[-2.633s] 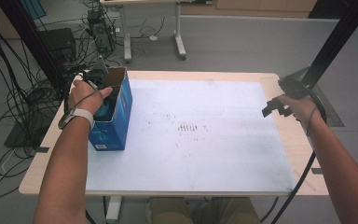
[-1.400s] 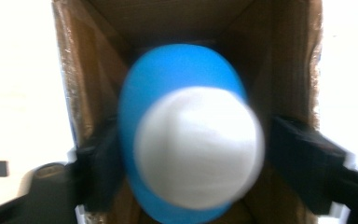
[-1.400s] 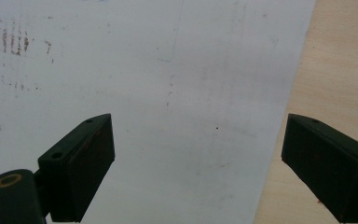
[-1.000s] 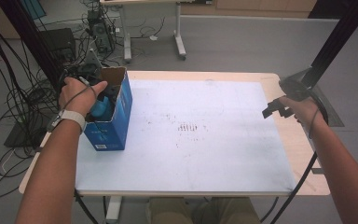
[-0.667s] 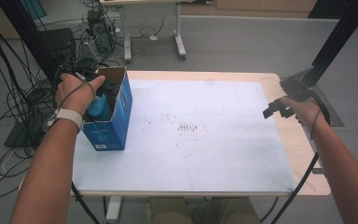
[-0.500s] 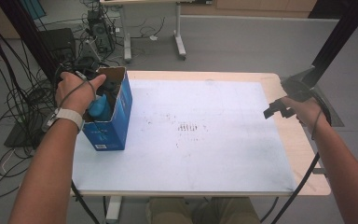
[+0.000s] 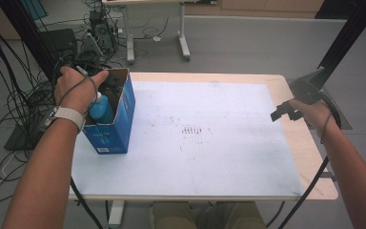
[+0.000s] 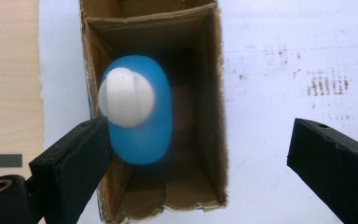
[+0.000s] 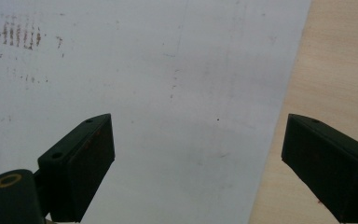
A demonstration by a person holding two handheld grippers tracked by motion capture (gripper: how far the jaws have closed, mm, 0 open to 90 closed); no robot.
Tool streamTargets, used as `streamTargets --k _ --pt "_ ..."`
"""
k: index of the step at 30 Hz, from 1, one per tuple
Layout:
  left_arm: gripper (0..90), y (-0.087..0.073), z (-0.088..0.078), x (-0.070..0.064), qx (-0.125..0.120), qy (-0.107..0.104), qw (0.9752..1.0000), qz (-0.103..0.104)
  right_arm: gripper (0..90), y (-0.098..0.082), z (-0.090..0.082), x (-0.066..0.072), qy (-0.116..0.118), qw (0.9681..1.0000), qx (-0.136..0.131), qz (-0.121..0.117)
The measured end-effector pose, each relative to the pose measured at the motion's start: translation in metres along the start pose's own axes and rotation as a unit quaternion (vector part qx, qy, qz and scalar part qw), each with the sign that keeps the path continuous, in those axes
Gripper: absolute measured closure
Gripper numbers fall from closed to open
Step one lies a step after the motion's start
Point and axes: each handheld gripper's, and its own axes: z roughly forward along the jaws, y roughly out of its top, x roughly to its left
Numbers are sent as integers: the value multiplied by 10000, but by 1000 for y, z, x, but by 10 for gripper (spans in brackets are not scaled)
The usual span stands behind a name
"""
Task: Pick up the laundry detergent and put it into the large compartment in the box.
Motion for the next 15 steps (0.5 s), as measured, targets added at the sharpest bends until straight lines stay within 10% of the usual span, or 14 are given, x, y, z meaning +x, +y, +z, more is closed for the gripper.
streamTargets --k 15 --pt "43 0 -24 -33 -83 -231 9997 51 94 1 -2 4 12 10000 -8 -28"
